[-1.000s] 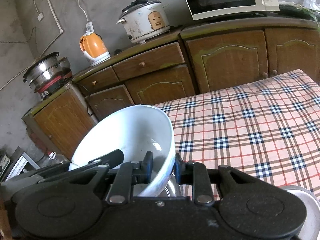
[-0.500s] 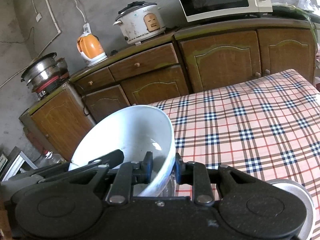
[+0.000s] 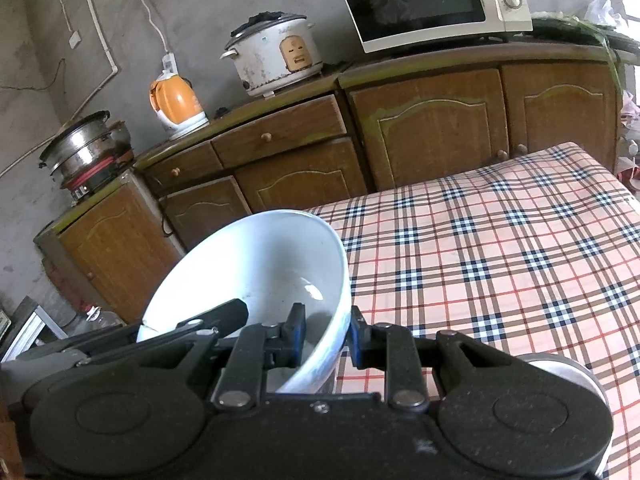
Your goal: Organize plates and bowls
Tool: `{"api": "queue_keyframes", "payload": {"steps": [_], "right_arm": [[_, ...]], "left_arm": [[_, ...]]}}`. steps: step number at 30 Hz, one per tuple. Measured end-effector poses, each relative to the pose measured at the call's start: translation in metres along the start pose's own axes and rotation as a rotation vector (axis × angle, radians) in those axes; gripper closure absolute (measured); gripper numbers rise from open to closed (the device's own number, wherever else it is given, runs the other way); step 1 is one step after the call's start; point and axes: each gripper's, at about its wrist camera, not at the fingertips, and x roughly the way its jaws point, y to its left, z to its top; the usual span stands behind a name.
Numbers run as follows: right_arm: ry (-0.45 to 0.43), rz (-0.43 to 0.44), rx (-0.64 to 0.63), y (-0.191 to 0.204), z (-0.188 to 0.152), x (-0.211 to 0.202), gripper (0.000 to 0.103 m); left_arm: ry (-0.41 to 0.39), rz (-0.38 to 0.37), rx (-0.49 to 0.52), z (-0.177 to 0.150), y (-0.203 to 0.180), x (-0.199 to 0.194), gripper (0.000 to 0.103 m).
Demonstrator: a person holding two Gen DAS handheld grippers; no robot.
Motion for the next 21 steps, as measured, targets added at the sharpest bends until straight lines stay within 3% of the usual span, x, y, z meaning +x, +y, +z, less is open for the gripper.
{"api": "queue_keyframes", "payload": {"steps": [21], "right_arm": [[-0.018, -0.027, 0.014, -0.011, -0.008, -0.018, 0.074]], "left_arm": [[-0.006, -0.035, 0.016, -0.008, -0.012, -0.008, 0.073]]}}
